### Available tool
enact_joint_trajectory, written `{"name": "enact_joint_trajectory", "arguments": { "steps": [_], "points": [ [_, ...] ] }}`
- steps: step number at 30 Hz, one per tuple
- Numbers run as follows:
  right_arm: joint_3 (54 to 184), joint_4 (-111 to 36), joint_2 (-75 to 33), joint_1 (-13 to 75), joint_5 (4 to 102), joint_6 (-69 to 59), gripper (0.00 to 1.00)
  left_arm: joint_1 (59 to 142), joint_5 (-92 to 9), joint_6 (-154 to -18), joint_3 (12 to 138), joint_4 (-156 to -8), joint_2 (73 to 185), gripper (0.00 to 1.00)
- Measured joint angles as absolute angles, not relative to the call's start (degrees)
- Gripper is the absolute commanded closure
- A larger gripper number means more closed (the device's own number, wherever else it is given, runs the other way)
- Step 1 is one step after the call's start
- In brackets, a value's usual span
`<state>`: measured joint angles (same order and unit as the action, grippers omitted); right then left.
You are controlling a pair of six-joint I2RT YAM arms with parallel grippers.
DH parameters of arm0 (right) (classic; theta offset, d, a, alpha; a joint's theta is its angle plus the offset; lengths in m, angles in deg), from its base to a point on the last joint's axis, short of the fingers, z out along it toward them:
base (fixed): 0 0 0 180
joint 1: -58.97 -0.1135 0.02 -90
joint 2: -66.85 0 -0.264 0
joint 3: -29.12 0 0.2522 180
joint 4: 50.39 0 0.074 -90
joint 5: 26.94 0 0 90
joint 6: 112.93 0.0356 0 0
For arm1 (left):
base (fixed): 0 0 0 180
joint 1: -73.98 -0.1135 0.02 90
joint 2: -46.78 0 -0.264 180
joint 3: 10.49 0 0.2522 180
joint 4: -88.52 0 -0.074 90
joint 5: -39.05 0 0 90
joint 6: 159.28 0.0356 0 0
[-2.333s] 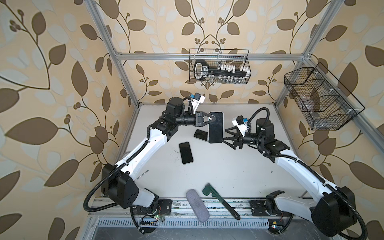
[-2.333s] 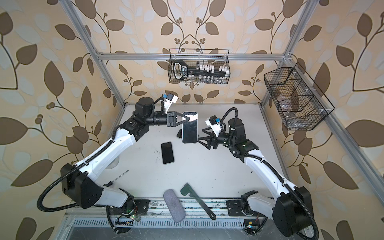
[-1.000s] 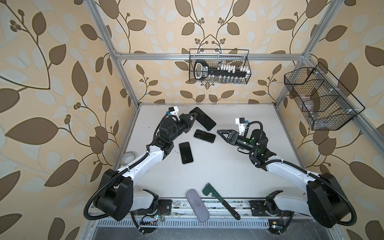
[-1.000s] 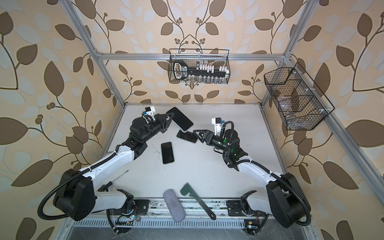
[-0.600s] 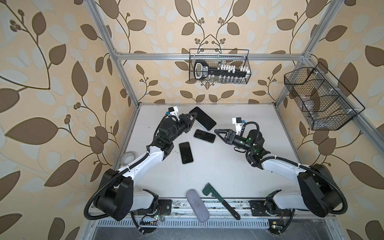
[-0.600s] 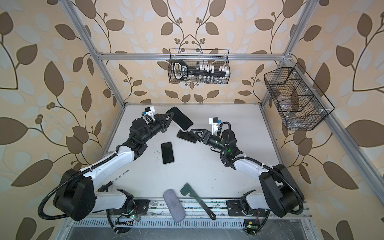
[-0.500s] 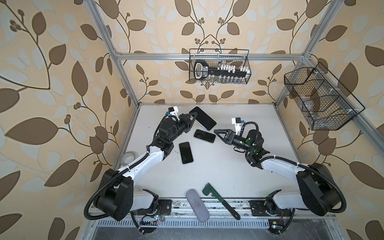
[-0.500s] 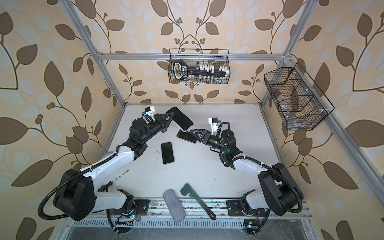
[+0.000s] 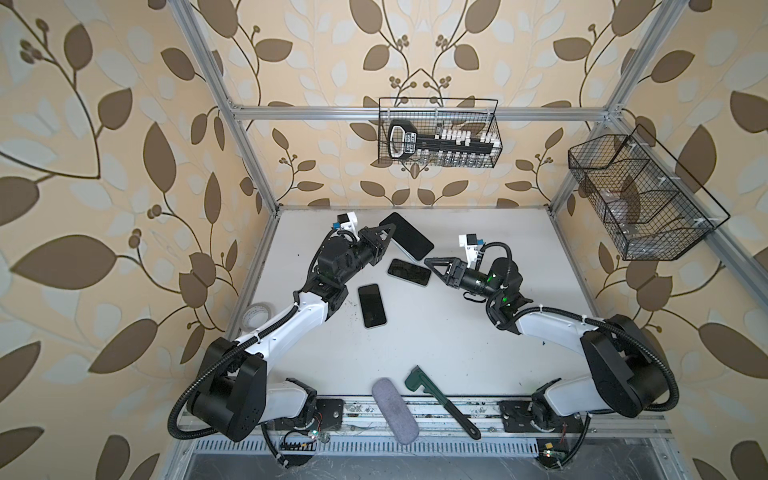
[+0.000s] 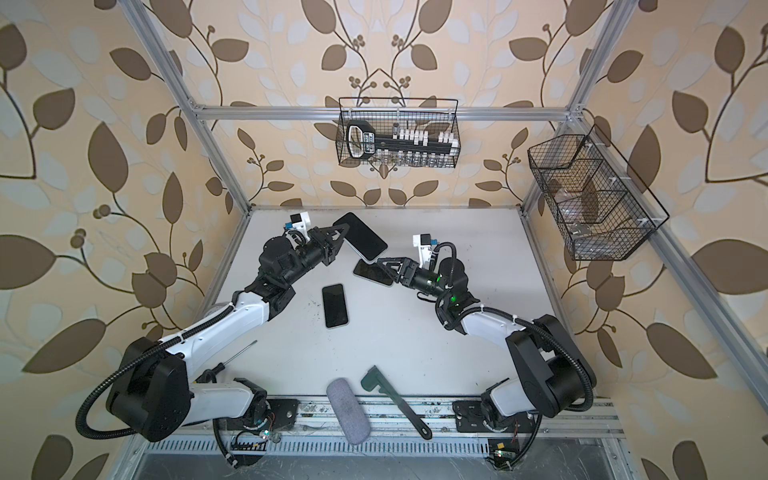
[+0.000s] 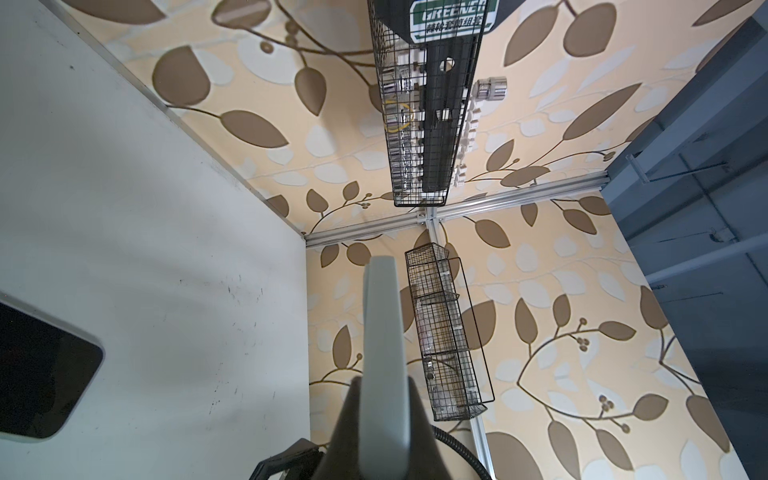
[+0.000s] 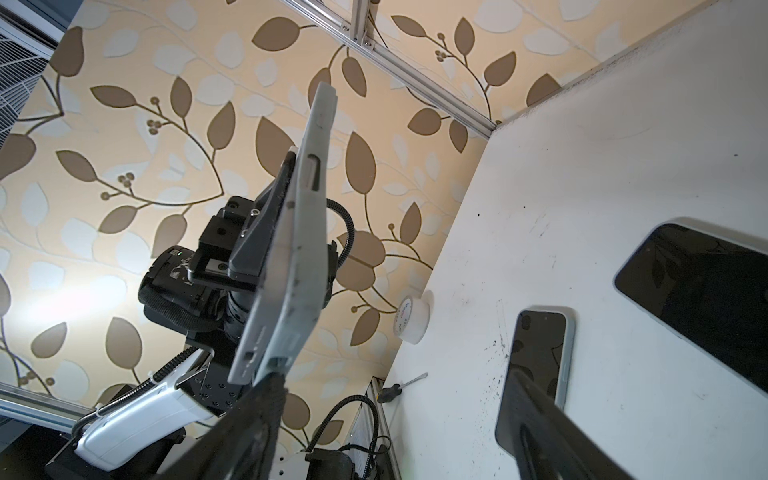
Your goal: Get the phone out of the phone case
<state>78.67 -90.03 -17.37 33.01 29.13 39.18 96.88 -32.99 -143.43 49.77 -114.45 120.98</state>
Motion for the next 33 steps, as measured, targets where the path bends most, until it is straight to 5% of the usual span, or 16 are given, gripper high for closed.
{"name": "enact_joint_trajectory", "arguments": {
  "steps": [33],
  "points": [
    [79.5, -92.1, -14.5, 32.9, 26.0, 38.9, 0.21, 96.9, -32.0, -144.7, 49.8, -117.8, 122.2, 1.0]
  ]
}}
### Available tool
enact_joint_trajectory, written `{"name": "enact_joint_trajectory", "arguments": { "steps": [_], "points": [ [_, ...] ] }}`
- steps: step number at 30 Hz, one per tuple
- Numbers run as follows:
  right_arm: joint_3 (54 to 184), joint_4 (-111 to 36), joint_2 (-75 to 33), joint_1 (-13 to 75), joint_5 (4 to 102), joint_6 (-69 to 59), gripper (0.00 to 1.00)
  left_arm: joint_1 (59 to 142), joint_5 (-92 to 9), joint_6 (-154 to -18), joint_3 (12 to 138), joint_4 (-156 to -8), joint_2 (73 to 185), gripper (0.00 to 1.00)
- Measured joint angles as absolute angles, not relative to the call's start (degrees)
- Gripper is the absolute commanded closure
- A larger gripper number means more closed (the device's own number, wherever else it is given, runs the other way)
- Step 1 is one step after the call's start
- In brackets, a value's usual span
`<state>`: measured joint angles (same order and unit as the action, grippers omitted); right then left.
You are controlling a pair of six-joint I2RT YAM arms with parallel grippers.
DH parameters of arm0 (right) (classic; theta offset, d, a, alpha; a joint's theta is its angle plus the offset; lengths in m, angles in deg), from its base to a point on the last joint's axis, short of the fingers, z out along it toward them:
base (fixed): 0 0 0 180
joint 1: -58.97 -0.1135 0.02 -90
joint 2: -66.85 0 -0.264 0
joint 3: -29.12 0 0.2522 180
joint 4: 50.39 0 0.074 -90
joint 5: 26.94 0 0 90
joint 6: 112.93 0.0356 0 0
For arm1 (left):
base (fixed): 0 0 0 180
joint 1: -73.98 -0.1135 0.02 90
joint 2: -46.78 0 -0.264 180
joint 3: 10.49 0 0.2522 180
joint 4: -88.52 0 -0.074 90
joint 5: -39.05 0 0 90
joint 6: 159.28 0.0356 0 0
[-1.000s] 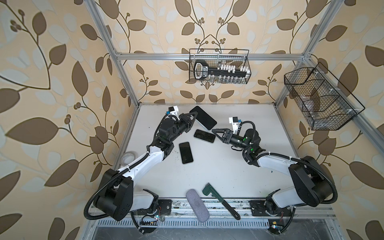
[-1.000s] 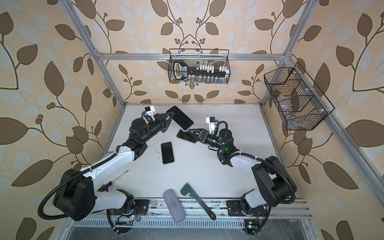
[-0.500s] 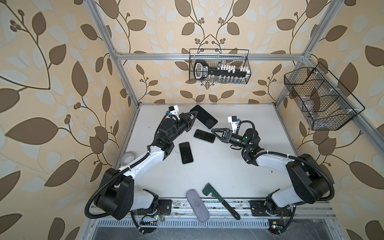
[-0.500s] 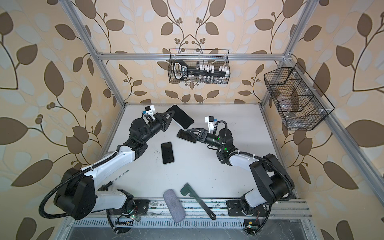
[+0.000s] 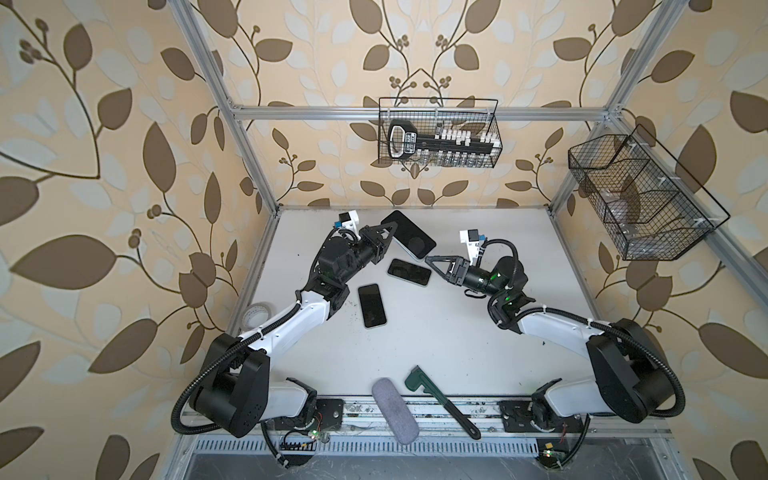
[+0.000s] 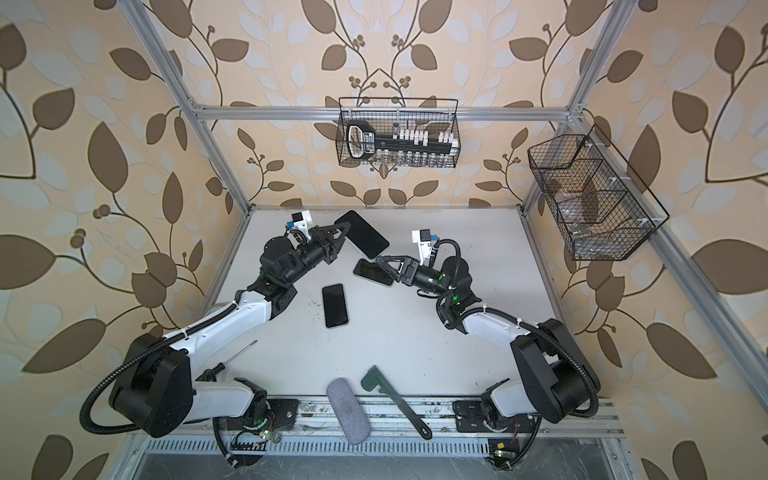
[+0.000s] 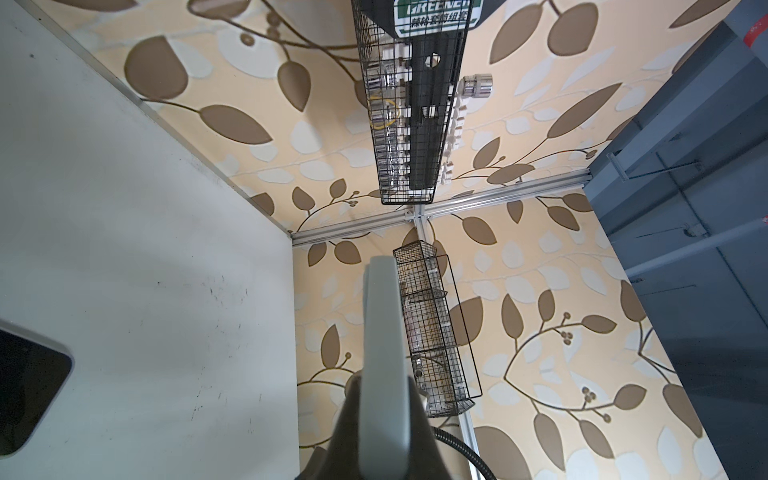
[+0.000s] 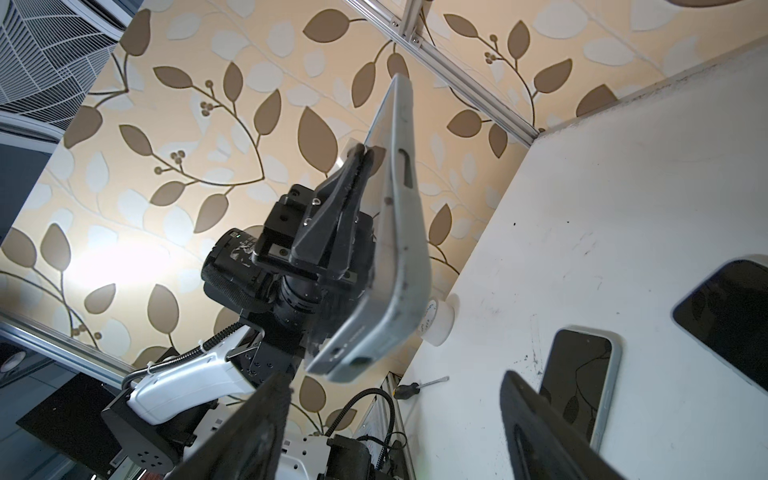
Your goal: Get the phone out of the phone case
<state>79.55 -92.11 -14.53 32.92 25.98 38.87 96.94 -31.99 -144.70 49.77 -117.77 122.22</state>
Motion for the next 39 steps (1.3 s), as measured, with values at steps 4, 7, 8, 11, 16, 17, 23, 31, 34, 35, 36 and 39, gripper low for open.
{"name": "enact_joint_trajectory", "arguments": {
  "steps": [4, 7, 8, 11, 16, 17, 23, 31, 34, 35, 36, 39],
  "points": [
    [79.5, -91.6, -14.5, 32.9, 26.0, 38.7, 0.21, 97.3, -31.9, -144.7, 49.8, -117.8, 122.2, 1.0],
    [79.5, -91.6, -14.5, 32.8, 26.0, 38.6, 0.21, 97.5, -31.8, -144.7, 49.8, -117.8, 122.2, 1.0],
    [79.5, -91.5, -14.6, 32.8, 26.0, 38.5, 0.2, 97.6, -31.8, -144.7, 49.8, -117.8, 122.2, 1.0],
    [79.5, -91.3, -14.6, 32.7, 26.0, 38.5, 0.21, 97.7, -31.8, -144.7, 49.8, -117.8, 122.2, 1.0],
    [79.5, -91.2, -14.6, 32.7, 26.0, 38.5, 0.21, 97.7, -31.9, -144.7, 49.8, -117.8, 122.2, 1.0],
    [79.5, -91.2, -14.6, 32.7, 26.0, 38.5, 0.21, 97.7, -31.8, -144.7, 49.8, -117.7, 122.2, 1.0],
    [79.5, -90.9, -14.5, 32.7, 26.0, 38.1, 0.21, 97.7, -31.8, -144.7, 49.8, -117.4, 122.2, 1.0],
    [78.5, -89.8, -13.4, 33.3, 26.0, 37.4, 0.2, 97.7, -31.9, -144.7, 49.8, -116.9, 122.2, 1.0],
    [78.0, -89.6, -13.1, 33.6, 26.2, 37.2, 0.2, 97.7, -31.9, -144.7, 49.8, -116.7, 122.2, 1.0],
    [77.8, -89.5, -13.0, 33.7, 26.3, 37.2, 0.21, 97.7, -31.9, -144.7, 49.8, -116.7, 122.2, 1.0],
    [77.7, -89.5, -13.0, 33.7, 26.4, 37.2, 0.2, 97.7, -31.9, -144.7, 49.8, -116.7, 122.2, 1.0],
    [77.0, -89.4, -12.5, 33.9, 26.5, 37.2, 0.2, 97.6, -32.0, -144.7, 49.8, -116.7, 122.2, 1.0]
  ]
}}
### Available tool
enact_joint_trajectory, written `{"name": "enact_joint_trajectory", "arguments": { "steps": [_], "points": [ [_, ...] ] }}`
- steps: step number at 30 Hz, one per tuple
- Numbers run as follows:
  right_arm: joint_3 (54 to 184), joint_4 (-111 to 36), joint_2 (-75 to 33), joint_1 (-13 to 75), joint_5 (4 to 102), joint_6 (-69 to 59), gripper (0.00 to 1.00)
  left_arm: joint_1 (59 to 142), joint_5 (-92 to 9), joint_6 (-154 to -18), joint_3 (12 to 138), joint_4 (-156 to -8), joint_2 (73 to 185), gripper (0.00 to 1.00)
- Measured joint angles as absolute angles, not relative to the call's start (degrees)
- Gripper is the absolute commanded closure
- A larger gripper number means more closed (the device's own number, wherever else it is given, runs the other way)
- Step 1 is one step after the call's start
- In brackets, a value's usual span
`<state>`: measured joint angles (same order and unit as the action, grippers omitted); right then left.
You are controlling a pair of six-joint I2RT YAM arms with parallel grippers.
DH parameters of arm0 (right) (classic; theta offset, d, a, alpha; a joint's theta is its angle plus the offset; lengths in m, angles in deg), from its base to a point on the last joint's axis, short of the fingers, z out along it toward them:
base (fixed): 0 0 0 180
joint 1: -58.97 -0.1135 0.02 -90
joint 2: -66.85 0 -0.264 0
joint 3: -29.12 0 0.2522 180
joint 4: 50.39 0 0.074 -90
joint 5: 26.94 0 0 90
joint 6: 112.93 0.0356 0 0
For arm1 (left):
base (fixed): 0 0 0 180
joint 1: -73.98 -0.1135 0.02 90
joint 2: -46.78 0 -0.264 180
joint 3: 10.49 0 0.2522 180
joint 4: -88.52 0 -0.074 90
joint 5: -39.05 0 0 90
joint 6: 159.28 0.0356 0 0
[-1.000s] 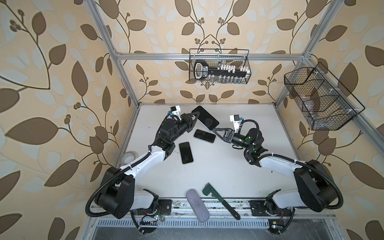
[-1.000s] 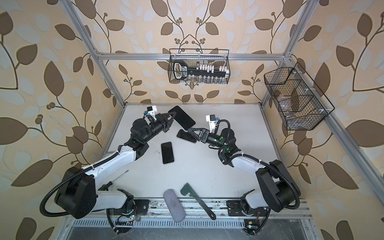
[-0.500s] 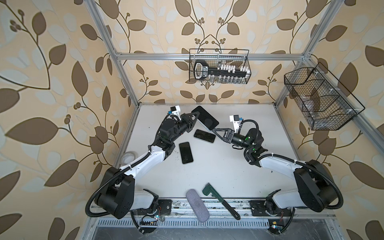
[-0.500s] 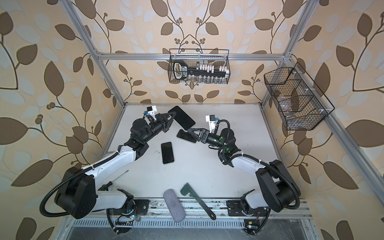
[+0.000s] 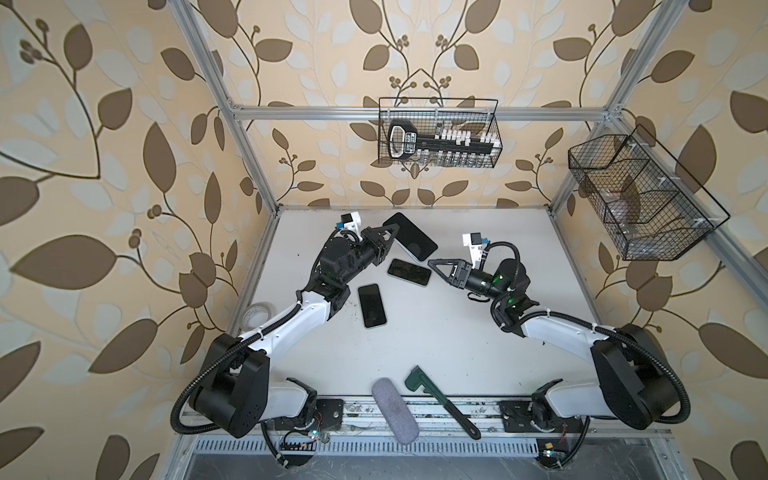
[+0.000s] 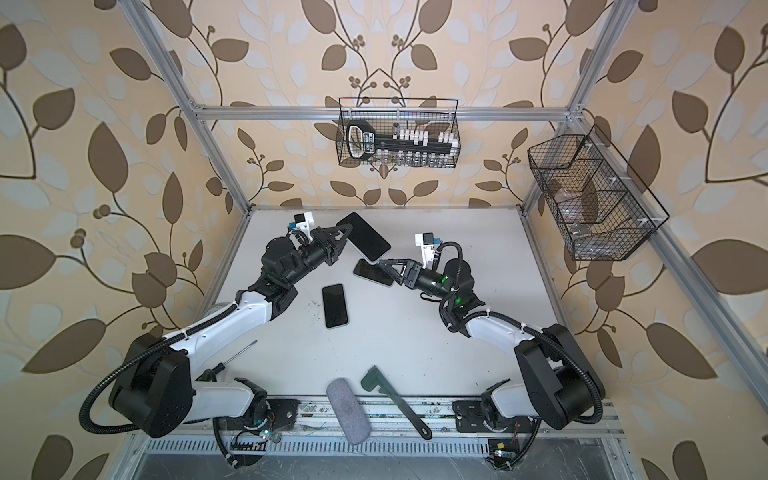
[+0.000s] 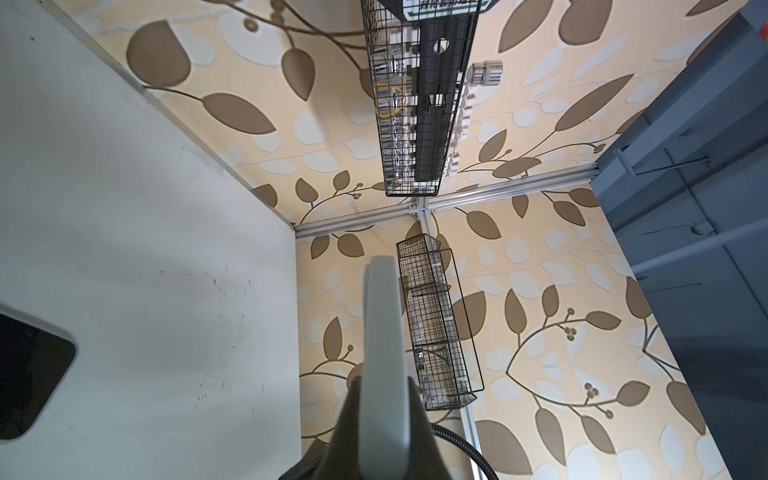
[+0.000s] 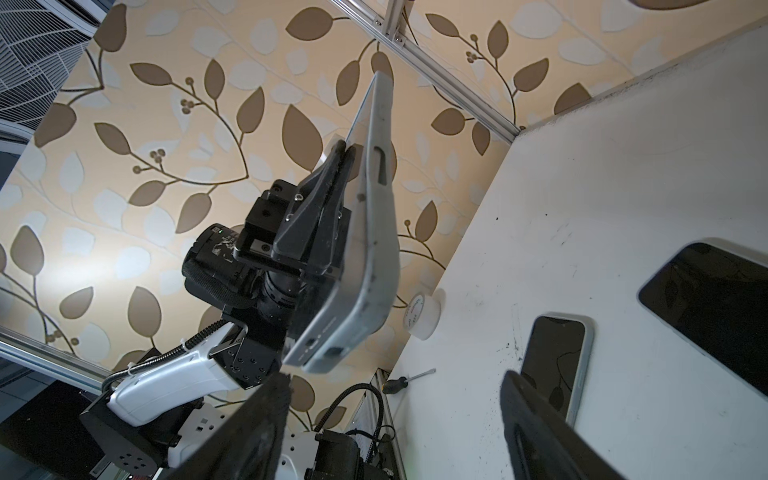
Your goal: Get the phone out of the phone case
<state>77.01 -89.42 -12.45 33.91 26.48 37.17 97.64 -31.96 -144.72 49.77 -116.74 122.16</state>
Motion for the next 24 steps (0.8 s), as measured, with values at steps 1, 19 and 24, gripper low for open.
{"name": "enact_joint_trajectory", "arguments": {
  "steps": [1, 19, 24],
  "points": [
    [76.9, -89.4, -12.3, 34.0, 26.5, 37.2, 0.21, 97.6, -32.0, -144.7, 49.8, -116.7, 122.2, 1.0],
    [76.5, -89.5, -12.3, 34.0, 26.9, 37.1, 0.2, 97.6, -31.9, -144.9, 49.8, -116.9, 122.2, 1.0],
    [76.3, -89.5, -12.3, 34.0, 27.1, 37.0, 0.21, 97.6, -31.9, -145.6, 49.8, -117.1, 122.2, 1.0]
  ]
}}
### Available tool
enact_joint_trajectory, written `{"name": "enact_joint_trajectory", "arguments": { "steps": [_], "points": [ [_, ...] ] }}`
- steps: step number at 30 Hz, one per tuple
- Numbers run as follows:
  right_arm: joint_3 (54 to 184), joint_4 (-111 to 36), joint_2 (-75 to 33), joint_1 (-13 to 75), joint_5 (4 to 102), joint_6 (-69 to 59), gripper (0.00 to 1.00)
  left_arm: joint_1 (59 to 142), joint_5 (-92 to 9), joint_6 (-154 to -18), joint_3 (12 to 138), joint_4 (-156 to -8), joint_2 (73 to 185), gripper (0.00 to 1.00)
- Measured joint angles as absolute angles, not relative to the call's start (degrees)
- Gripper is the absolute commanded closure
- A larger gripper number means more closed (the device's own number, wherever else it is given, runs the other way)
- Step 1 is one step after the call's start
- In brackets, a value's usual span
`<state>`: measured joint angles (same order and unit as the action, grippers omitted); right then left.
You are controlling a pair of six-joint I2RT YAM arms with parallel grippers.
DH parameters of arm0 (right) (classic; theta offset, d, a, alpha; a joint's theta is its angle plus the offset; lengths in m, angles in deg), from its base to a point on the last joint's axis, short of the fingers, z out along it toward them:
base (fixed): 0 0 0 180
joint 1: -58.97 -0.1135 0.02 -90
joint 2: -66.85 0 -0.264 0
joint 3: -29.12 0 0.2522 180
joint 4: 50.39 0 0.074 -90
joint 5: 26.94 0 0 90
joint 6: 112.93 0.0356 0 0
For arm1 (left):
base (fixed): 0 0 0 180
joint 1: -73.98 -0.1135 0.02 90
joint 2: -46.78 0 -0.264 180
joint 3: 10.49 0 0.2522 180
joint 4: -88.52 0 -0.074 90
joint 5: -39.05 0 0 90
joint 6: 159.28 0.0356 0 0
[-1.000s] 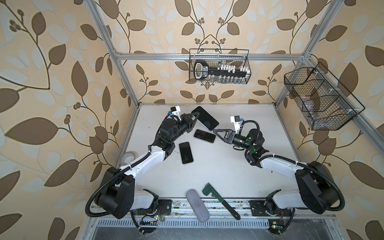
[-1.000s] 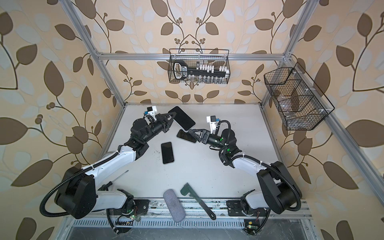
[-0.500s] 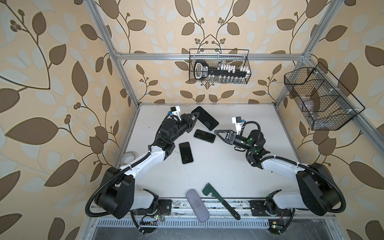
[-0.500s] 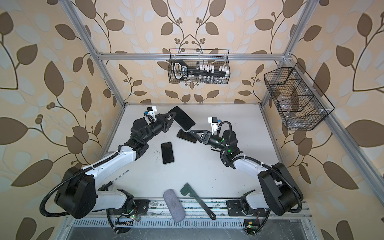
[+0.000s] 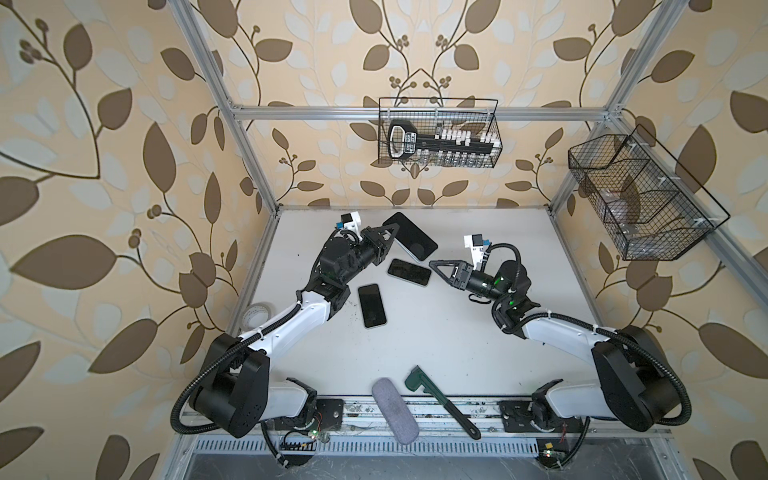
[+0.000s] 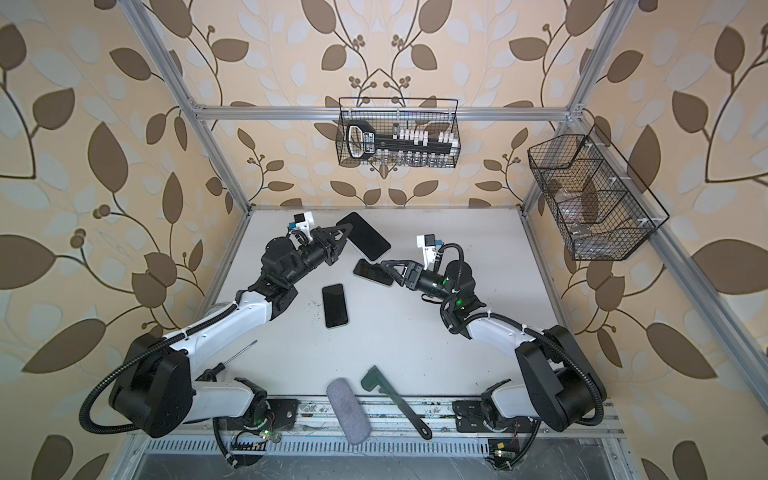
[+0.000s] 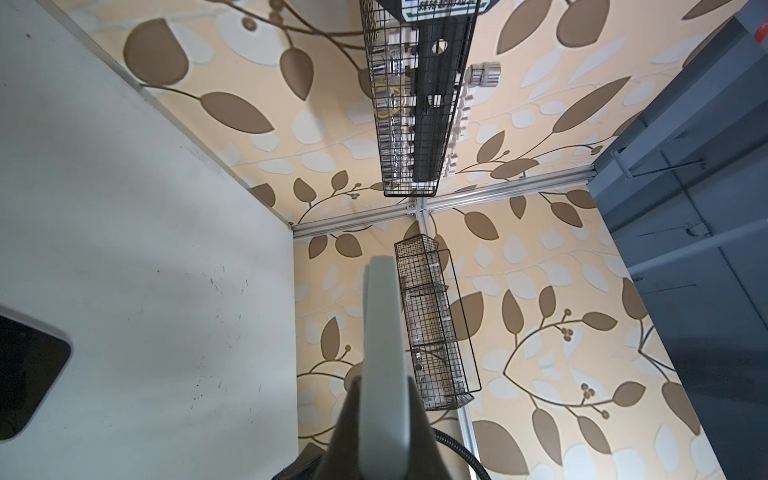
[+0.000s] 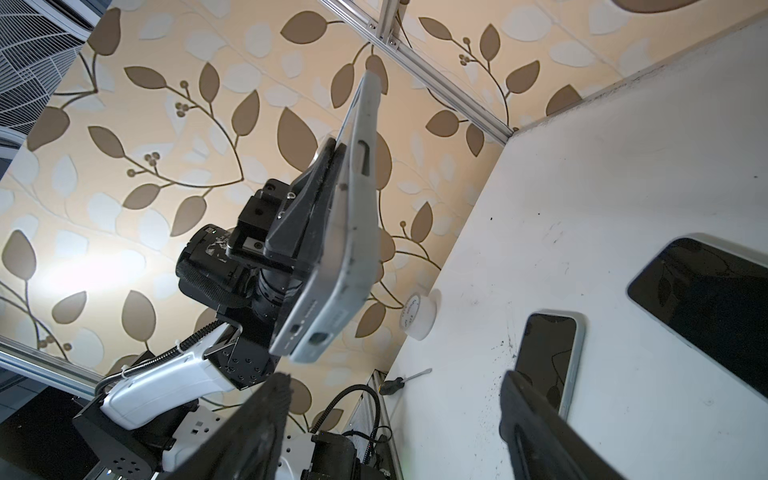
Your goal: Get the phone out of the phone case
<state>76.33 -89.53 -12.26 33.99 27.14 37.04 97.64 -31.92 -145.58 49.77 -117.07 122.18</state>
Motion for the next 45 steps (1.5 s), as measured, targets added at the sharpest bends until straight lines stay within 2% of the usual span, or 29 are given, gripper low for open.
{"name": "enact_joint_trajectory", "arguments": {
  "steps": [45],
  "points": [
    [77.0, -94.0, -13.8, 34.3, 26.4, 38.0, 0.21, 98.5, -31.1, -146.3, 49.8, -119.5, 122.3, 1.0]
  ]
}}
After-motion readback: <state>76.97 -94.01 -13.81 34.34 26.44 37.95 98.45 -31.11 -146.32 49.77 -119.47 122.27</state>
